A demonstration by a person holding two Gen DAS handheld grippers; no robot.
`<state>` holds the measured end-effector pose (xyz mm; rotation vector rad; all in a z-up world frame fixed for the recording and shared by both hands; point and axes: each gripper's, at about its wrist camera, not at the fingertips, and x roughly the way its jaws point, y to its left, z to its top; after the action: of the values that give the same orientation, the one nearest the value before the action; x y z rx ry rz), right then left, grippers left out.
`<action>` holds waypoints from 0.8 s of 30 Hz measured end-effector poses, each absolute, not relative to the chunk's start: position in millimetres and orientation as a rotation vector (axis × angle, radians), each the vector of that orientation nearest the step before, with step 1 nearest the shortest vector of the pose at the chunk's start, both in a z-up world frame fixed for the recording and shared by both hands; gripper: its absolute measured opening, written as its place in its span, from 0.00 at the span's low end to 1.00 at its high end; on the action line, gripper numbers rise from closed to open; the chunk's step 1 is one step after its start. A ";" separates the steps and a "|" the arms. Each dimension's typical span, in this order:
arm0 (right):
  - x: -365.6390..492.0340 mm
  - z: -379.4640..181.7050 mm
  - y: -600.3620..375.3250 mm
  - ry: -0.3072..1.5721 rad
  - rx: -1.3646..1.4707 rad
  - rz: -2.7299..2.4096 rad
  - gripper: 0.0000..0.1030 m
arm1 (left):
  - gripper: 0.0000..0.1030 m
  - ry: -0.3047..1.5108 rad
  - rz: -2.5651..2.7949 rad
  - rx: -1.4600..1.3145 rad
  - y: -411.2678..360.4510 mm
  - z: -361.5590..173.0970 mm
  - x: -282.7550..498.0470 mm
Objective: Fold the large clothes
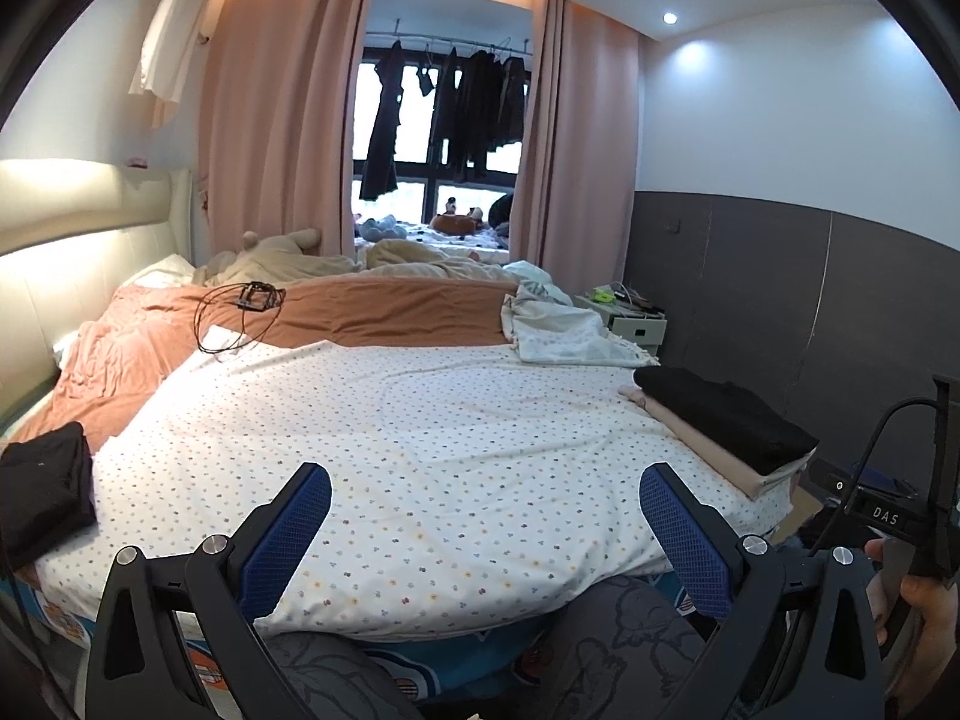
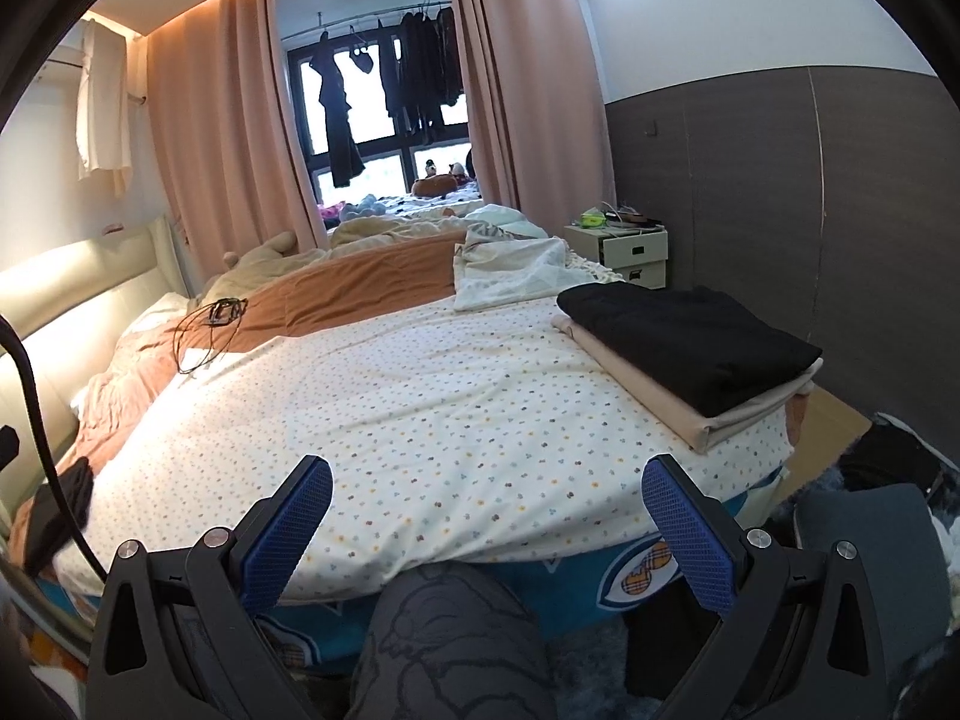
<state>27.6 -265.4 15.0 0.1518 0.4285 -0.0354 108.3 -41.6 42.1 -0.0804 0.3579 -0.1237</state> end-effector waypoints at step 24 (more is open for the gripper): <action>12.3 13.2 -261.3 0.416 0.146 -0.025 1.00 | 1.00 0.346 -0.123 -0.046 -43.5 43.3 96.7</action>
<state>12.3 -261.3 13.2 0.1464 0.4157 -0.0252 96.7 -43.5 43.3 -0.0459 0.3458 -0.1229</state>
